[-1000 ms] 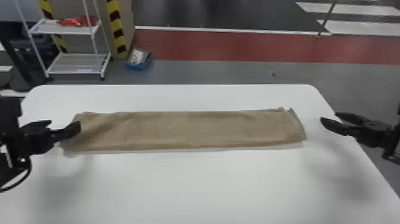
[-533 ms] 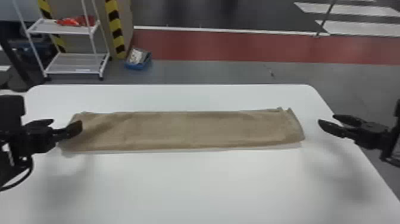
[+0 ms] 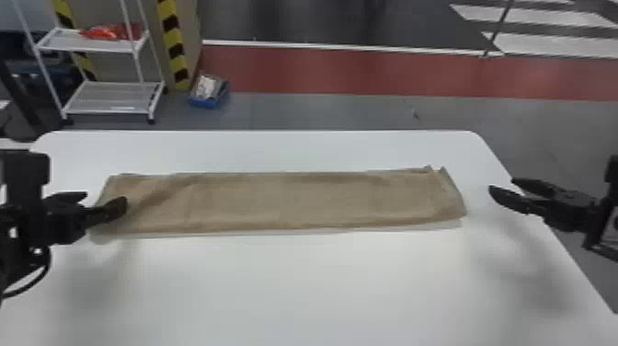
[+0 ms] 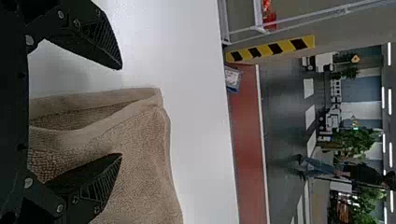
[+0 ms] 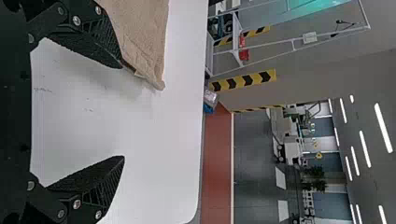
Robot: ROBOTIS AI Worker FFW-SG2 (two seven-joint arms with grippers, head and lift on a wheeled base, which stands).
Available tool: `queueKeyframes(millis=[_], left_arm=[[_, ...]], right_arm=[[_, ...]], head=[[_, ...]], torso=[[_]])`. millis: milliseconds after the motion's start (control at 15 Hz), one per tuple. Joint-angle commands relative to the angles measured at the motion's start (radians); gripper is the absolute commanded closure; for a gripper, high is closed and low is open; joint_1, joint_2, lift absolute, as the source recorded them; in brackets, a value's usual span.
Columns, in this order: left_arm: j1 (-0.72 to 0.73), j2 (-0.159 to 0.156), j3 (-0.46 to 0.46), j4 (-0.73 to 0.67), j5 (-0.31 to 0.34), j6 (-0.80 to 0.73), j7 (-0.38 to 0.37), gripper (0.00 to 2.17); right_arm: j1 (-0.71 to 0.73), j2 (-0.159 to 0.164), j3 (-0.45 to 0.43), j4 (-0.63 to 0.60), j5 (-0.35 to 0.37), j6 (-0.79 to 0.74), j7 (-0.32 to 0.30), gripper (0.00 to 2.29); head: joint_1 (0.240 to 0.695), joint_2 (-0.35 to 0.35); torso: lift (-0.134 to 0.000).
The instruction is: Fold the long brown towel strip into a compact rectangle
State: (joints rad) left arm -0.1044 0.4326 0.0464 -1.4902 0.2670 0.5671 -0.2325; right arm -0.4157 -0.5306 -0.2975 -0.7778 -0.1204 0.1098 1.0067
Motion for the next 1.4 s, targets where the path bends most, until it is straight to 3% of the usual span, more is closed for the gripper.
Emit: queueKeyframes(millis=[0, 133, 200, 400, 533, 667, 733, 867, 1133, 1333], left_arm=[[0.0, 0.003, 0.004, -0.001, 0.021, 0.009, -0.007, 0.33], [-0.003, 0.003, 0.001, 0.001, 0.015, 0.009, -0.019, 0.35], [-0.006, 0.003, 0.001, 0.004, 0.014, 0.015, -0.024, 0.51], [-0.015, 0.003, 0.001, 0.005, 0.008, 0.043, -0.059, 0.63], [-0.023, 0.002, 0.001, 0.008, 0.006, 0.064, -0.07, 0.85], [-0.026, -0.002, 0.003, 0.007, 0.023, 0.101, -0.071, 1.27], [-0.024, -0.003, 0.009, -0.001, 0.041, 0.104, -0.07, 1.38], [-0.028, -0.002, 0.01, -0.03, 0.046, 0.147, -0.062, 1.38], [-0.064, -0.011, 0.07, -0.203, 0.118, 0.512, -0.056, 1.38], [-0.121, -0.048, 0.079, -0.292, 0.201, 0.656, -0.037, 1.38]], right_arm=[[0.0, 0.001, 0.0, 0.0, -0.01, 0.003, 0.001, 0.21], [0.0, 0.003, 0.0, 0.0, -0.01, 0.003, 0.001, 0.21], [0.002, 0.004, 0.0, 0.0, -0.01, 0.0, 0.001, 0.21], [0.002, 0.004, 0.0, 0.0, -0.01, 0.0, 0.001, 0.21], [0.002, 0.003, 0.0, -0.001, -0.01, 0.0, 0.001, 0.21], [0.002, 0.003, -0.002, -0.001, -0.01, 0.0, 0.001, 0.21], [0.002, 0.003, -0.002, -0.001, -0.01, 0.0, 0.001, 0.21], [0.002, 0.004, 0.0, -0.001, -0.01, -0.003, 0.001, 0.21], [0.02, 0.011, -0.002, -0.054, -0.025, 0.034, 0.001, 0.21], [0.049, 0.027, -0.003, -0.109, -0.041, 0.058, 0.001, 0.21]], head=[[0.695, -0.096], [0.695, -0.098], [0.695, -0.098], [0.695, -0.1], [0.695, -0.104], [0.695, -0.105], [0.695, -0.106], [0.695, -0.11], [0.695, -0.114], [0.695, -0.135]], torso=[[-0.128], [-0.128], [-0.128], [-0.128], [-0.128], [-0.128], [-0.128], [-0.128], [-0.128], [-0.128]])
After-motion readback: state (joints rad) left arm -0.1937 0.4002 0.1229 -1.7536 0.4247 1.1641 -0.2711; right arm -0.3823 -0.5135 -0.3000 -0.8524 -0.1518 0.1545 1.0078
